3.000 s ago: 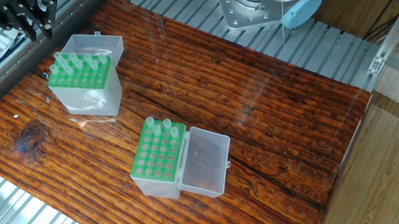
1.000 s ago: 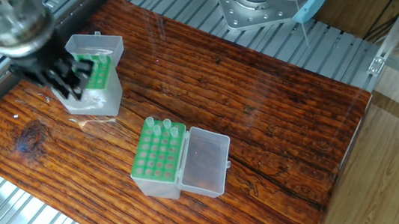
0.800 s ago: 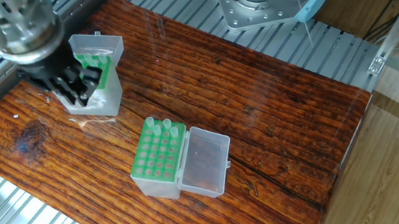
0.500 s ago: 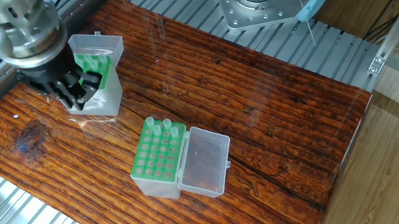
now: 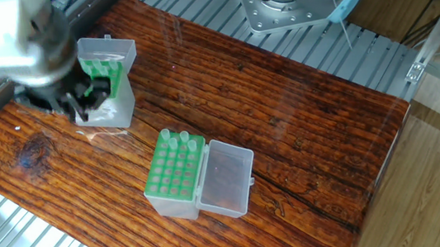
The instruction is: Transfer all large pipette tips from one holder to another
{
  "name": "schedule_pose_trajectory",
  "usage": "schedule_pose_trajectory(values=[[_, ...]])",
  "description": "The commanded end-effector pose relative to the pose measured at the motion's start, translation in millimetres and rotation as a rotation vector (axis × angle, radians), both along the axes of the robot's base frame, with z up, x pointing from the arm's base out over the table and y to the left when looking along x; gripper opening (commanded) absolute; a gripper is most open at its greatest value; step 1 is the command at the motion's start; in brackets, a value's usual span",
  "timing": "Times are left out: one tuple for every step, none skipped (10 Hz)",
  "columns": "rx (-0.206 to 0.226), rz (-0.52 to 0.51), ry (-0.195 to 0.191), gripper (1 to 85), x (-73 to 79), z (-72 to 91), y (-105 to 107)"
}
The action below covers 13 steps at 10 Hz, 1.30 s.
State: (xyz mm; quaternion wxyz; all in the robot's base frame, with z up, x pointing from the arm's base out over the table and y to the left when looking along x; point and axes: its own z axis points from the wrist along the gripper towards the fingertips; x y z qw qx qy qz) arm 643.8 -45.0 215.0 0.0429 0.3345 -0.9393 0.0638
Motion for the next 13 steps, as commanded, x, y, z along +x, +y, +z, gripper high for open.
schedule_pose_trajectory(values=[[0.031,-0.020,0.045,22.3,1.4,-8.2,33.2],[0.097,-0.081,0.070,22.3,-7.8,-7.8,57.4],[0.118,-0.124,0.070,22.3,-6.8,-11.5,72.3],[0.086,-0.174,0.049,22.3,0.9,-13.9,80.7],[0.074,-0.227,0.053,21.0,0.8,-10.7,94.9],[0.060,-0.257,0.056,19.3,-5.0,-5.5,106.1],[0.066,-0.277,0.055,19.0,-11.5,0.3,119.9],[0.057,-0.298,0.050,19.0,-16.1,5.5,130.0],[0.044,-0.319,0.041,19.3,-15.6,5.2,136.2],[0.028,-0.335,0.030,19.3,-16.5,2.4,139.2],[0.022,-0.339,0.024,19.3,-21.2,0.8,142.6],[0.021,-0.342,0.034,19.3,-34.2,0.8,149.5],[0.012,-0.308,0.043,19.3,-49.0,0.6,148.1]])
